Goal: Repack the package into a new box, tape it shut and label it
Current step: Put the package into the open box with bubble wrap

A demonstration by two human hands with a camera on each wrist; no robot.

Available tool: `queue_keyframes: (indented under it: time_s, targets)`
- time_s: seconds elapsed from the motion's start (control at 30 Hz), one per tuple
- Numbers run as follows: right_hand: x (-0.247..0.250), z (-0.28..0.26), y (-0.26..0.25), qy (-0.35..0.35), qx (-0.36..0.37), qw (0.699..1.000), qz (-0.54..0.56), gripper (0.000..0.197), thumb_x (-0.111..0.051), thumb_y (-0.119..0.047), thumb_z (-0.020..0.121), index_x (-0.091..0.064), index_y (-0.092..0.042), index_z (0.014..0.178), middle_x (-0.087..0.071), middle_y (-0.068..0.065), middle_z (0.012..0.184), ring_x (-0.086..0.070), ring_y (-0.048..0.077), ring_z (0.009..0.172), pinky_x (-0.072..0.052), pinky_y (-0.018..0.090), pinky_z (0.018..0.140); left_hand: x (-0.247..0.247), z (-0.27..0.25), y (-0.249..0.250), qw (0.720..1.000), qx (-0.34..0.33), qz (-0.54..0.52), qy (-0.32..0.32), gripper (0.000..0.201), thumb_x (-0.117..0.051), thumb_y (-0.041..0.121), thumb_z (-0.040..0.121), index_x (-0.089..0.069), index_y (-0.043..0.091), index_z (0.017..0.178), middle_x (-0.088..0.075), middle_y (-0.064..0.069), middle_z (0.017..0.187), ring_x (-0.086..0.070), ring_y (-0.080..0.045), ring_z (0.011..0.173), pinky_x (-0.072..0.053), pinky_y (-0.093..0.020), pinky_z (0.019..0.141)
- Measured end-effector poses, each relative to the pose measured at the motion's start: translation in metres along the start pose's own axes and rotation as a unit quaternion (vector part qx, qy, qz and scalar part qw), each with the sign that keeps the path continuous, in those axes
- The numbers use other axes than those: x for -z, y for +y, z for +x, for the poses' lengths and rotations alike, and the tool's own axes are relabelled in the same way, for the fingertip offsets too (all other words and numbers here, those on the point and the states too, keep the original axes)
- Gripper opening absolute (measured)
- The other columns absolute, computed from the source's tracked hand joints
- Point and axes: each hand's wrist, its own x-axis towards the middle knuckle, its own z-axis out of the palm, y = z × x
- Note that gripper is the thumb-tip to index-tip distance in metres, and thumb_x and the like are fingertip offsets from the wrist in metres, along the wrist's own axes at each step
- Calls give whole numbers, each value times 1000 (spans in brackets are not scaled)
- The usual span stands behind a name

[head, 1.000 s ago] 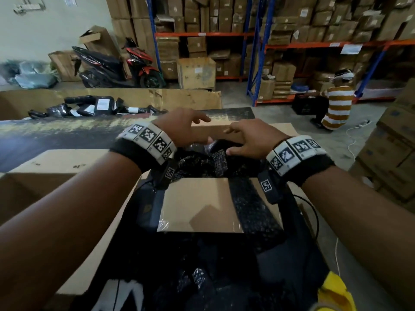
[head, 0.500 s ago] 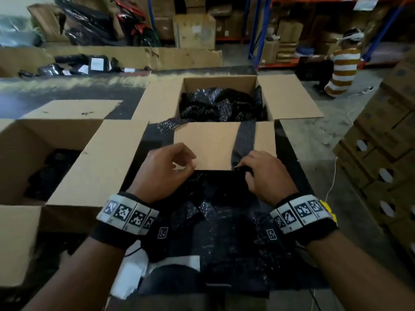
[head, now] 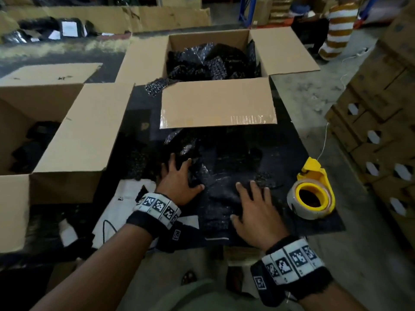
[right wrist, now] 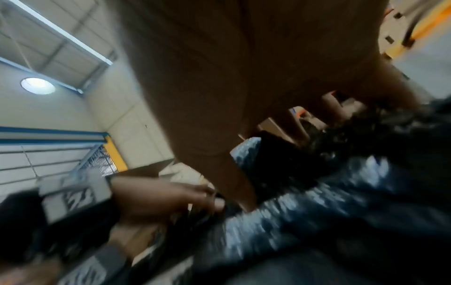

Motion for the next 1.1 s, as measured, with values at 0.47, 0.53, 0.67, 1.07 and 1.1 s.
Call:
queue_keyframes:
  time_s: [0.47, 0.53, 0.67, 1.07, 1.1]
  targets:
    - [-11, 43, -32, 62, 110, 981, 147, 140, -86, -19, 70, 23, -42, 154, 19, 0, 168, 4, 39, 155, -24, 57, 120, 3, -18, 18, 944, -251, -201, 74, 89, -71, 45, 81, -21, 34, 154, -45, 0, 146, -53, -14, 129, -48, -38, 107]
    - [-8, 46, -34, 61, 117, 980, 146, 145, -88, -18, 69, 28, -50, 149, 22, 0, 167, 3, 41, 155, -28, 61, 118, 10, -18, 6, 955, -204, -178, 124, 96, -69, 59, 81, -16, 34, 157, -49, -2, 145, -51, -17, 131, -45, -40, 109]
    - [-3, 53, -38, 46, 134, 987, 72, 139, -87, -27, 72, 25, -54, 149, 30, -2, 165, 2, 47, 153, -31, 65, 115, 26, -5, -21, 979, 15, -74, 187, 99, -53, 84, 72, -22, 38, 154, -16, -7, 164, -7, -39, 154, -16, -71, 119]
    - [7, 77, -42, 25, 125, 991, 37, 140, -91, -34, 67, 16, -46, 155, 26, 0, 166, 2, 43, 154, -28, 62, 119, 13, 35, -10, 988, -71, -93, 102, 75, -63, 51, 87, -37, 20, 151, -50, -12, 148, -51, -34, 134, -41, -51, 112]
    - [8, 78, -42, 28, 122, 991, 47, 143, -92, -31, 66, 20, -47, 153, 28, 1, 166, 2, 44, 154, -29, 62, 118, 12, 33, -5, 986, -98, -97, 95, 71, -63, 48, 88, -40, 19, 149, -52, -10, 146, -54, -31, 132, -43, -48, 111]
